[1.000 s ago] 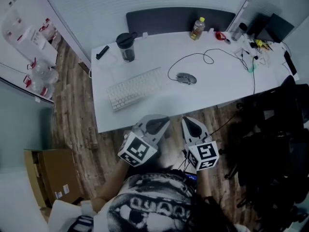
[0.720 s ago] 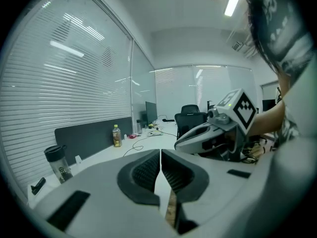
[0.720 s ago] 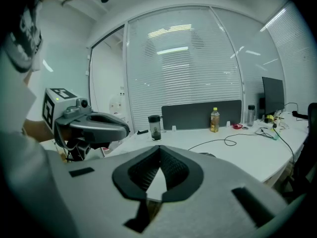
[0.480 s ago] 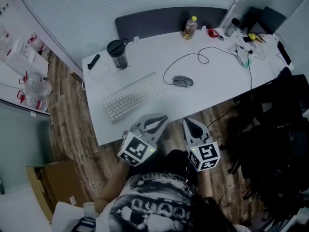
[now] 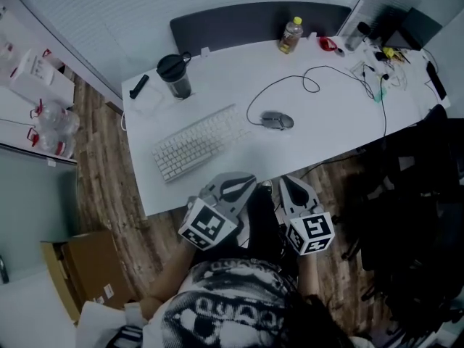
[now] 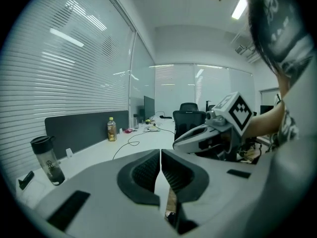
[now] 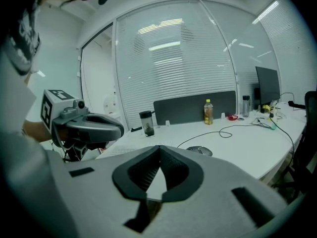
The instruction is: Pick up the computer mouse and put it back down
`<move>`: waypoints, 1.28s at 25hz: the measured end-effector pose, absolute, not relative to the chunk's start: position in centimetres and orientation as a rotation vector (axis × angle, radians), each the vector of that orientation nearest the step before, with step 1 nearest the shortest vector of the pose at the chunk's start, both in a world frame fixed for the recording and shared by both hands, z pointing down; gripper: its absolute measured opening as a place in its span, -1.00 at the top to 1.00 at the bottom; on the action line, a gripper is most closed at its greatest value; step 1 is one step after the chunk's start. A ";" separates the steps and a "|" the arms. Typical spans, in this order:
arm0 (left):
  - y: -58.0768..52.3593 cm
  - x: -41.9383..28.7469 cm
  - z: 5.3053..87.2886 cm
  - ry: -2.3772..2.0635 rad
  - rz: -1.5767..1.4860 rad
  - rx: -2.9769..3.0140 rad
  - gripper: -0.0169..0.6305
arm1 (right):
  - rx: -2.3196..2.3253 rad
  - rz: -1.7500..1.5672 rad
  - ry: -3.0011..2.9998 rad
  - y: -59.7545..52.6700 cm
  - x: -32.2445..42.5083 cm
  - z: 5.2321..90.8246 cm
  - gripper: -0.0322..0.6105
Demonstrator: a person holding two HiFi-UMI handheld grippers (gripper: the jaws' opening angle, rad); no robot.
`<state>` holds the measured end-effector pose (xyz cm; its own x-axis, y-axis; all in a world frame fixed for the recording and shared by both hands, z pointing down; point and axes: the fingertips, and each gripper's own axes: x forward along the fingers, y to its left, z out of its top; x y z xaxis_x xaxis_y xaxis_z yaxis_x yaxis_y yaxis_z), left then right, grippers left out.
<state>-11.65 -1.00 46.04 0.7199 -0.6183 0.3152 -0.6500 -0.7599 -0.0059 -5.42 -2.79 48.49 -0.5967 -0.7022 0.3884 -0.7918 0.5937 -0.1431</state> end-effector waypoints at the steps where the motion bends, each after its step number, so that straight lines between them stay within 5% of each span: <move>1: -1.5 -11.9 46.2 -1.062 0.468 2.800 0.93 | 1.202 0.441 -2.546 -3.6 -5.5 48.6 0.91; 23: -17.5 -11.4 47.1 -1.553 0.488 2.480 0.93 | 0.615 0.415 -2.594 -22.9 -5.0 56.4 0.90; 32: -18.0 -12.7 47.8 -1.693 0.504 2.343 0.93 | 0.301 0.301 -2.455 -24.8 -6.7 63.4 0.15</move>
